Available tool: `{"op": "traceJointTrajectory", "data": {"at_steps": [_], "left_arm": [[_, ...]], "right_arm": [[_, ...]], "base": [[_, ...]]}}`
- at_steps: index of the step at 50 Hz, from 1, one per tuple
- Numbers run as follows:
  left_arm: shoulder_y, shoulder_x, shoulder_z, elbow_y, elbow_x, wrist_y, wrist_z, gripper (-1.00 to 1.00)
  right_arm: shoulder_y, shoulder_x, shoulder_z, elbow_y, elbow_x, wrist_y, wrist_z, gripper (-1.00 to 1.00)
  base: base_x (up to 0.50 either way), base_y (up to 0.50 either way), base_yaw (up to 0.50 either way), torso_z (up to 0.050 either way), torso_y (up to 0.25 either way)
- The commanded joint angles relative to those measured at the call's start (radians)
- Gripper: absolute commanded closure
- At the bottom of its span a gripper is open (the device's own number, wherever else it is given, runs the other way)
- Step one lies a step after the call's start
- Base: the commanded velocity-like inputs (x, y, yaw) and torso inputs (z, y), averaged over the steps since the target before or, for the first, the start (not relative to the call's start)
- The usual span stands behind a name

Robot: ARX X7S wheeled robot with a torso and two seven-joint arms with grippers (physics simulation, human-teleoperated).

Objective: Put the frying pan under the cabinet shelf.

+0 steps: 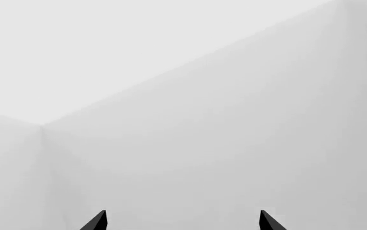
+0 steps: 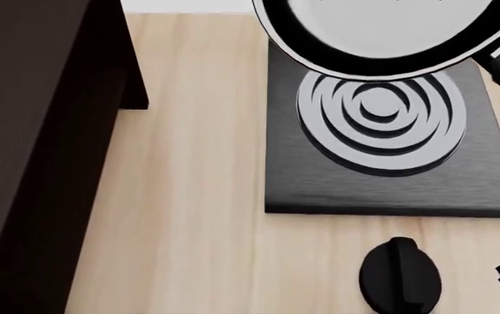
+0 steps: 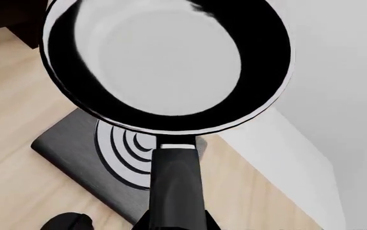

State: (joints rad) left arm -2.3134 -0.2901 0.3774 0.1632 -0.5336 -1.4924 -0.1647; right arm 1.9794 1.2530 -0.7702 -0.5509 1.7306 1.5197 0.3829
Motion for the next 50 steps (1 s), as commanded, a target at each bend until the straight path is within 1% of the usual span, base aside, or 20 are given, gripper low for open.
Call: {"op": "traceJointTrajectory", "data": {"at_steps": [1,12,20,23,26,34,50], "left_arm": [[-0.005,-0.004,-0.003,0.005,-0.004,-0.007,0.002,-1.0],[-0.012,-0.008,-0.008,0.007,-0.006,-0.014,0.005,-1.0],[-0.013,-0.011,-0.013,0.011,-0.01,-0.022,0.006,-1.0],[0.0,-0.004,-0.045,0.02,-0.017,-0.036,-0.005,-1.0],[0.017,-0.01,-0.044,0.026,-0.022,-0.04,-0.012,-1.0],[0.049,-0.013,-0.054,0.036,-0.033,-0.033,-0.027,-1.0],[0.08,-0.038,-0.062,0.073,-0.068,-0.046,-0.05,-1.0]], "right_arm": [[0.083,-0.001,0.011,0.004,-0.075,0.0,0.019,1.0],[0.116,-0.013,-0.011,0.014,-0.065,0.008,0.025,1.0],[0.184,-0.041,-0.051,0.034,-0.043,0.033,0.032,1.0],[0.23,-0.047,-0.101,0.031,-0.033,0.044,0.03,1.0],[0.295,-0.054,-0.159,0.041,-0.004,0.043,0.039,1.0],[0.36,-0.059,-0.257,0.031,0.051,0.046,0.056,1.0],[0.376,-0.067,-0.311,0.009,0.157,0.05,0.099,1.0]], "base": [[0.0,0.0,0.0,0.003,-0.084],[0.0,0.0,0.0,0.003,-0.081],[0.0,0.0,0.0,0.003,-0.081],[0.0,0.0,0.0,0.002,-0.04],[0.0,0.0,0.0,0.0,0.0],[0.0,0.0,0.0,0.0,0.0],[0.0,0.0,0.0,0.0,0.001]]}}
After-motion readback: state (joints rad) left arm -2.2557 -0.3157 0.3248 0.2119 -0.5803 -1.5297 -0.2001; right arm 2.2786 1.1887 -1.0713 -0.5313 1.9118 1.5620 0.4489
